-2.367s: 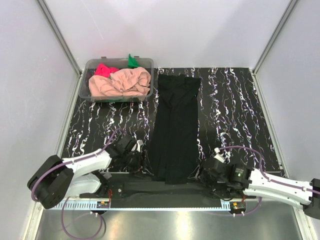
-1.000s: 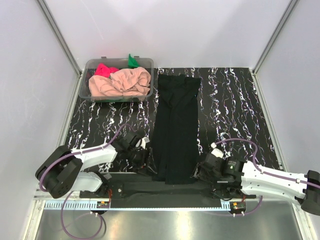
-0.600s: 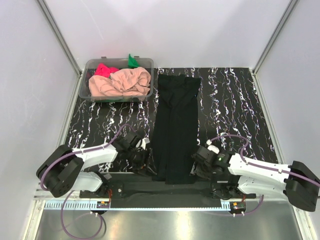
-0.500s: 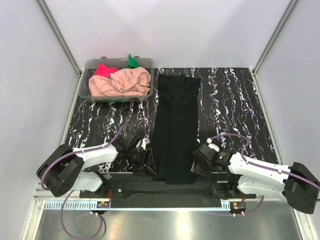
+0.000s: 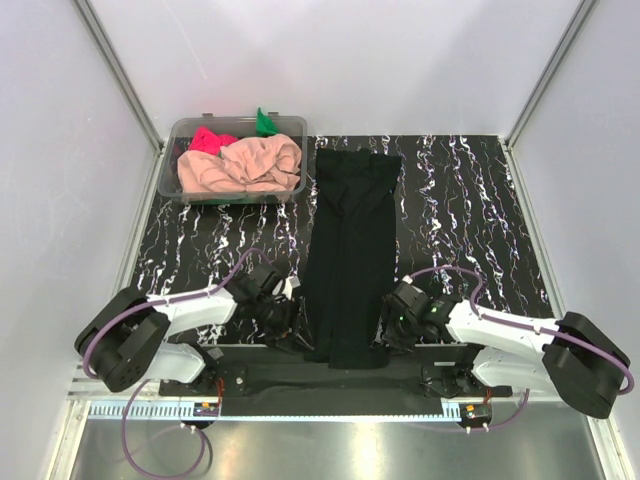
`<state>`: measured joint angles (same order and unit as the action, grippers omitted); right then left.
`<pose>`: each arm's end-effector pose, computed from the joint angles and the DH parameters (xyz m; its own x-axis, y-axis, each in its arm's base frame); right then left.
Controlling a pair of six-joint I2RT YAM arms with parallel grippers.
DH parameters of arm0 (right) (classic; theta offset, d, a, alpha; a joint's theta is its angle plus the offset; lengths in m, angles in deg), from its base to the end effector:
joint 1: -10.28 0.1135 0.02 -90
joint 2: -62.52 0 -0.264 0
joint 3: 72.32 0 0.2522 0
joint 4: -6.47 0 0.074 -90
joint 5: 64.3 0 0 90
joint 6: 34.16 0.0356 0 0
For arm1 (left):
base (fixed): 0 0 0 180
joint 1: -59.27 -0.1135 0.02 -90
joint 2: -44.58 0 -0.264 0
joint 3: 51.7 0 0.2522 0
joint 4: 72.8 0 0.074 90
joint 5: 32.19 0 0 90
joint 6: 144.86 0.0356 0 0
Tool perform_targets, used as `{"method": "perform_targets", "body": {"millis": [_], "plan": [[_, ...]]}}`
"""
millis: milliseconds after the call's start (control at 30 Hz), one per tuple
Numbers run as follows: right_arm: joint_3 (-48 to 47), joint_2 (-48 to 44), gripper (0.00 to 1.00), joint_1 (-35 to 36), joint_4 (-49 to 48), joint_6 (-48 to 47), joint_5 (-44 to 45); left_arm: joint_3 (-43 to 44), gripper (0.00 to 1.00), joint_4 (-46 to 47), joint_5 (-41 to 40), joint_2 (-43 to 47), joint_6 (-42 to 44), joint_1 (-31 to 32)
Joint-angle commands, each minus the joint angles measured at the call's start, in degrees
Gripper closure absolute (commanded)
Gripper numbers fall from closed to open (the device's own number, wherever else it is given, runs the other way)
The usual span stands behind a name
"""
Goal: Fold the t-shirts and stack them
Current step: Fold the tshirt
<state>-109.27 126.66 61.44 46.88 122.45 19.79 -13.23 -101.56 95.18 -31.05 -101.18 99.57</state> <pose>0.1043 0.1354 0.1347 -0.9639 0.2586 -0.0639 0.2148 0.8965 0.3875 0.1364 -0.1440 0.1235 -0.9892 0.0853 0.1190 -0.0181 0.7350 -0.6778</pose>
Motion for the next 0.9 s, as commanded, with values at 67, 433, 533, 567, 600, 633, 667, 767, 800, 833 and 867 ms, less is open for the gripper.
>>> {"method": "perform_targets", "body": {"millis": [67,433,533,567,600,633,667,767,800,833,867], "plan": [[2.43,-1.55,0.45,-0.44,-5.99,-0.25,-2.35,1.57,0.35,0.94,0.16,-1.36,1.15,-0.22],[-0.01,-10.87,0.45,-0.53,3.48,-0.16,-2.79,3.94,0.35,0.85,0.78,-3.99,2.12,-0.13],[-0.29,-11.32,0.45,-0.44,4.28,-0.78,-3.05,4.03,0.35,0.77,0.78,-4.43,2.56,-0.22],[0.15,-11.06,0.45,-0.44,4.02,-0.95,-2.62,4.12,0.35,0.85,0.69,-4.78,2.64,-0.22],[0.67,-10.62,0.45,-0.53,2.45,-0.87,-2.61,4.21,0.35,0.85,0.78,-5.04,2.82,-0.22],[2.07,-9.31,0.45,-0.53,1.05,-0.95,-3.05,4.21,0.35,0.85,0.87,-5.31,2.91,-0.22],[2.87,-8.34,0.45,-0.62,-0.62,-0.87,-4.44,4.38,0.35,0.85,1.04,-5.49,2.99,-0.22],[5.77,-5.26,0.45,-0.62,-6.95,0.10,-5.95,4.30,0.35,0.77,0.87,-5.66,2.91,-0.13],[6.12,-4.73,0.45,-0.53,-8.53,0.19,-5.78,4.21,0.35,0.77,0.78,-5.66,2.91,-0.21],[6.13,-3.42,0.45,-0.53,-8.98,-0.16,-5.95,4.29,0.35,0.77,0.78,-5.75,2.91,-0.22],[5.95,-2.71,0.45,-0.53,-9.42,-0.34,-5.95,4.29,0.35,0.68,0.78,-5.75,2.91,-0.22]]}}
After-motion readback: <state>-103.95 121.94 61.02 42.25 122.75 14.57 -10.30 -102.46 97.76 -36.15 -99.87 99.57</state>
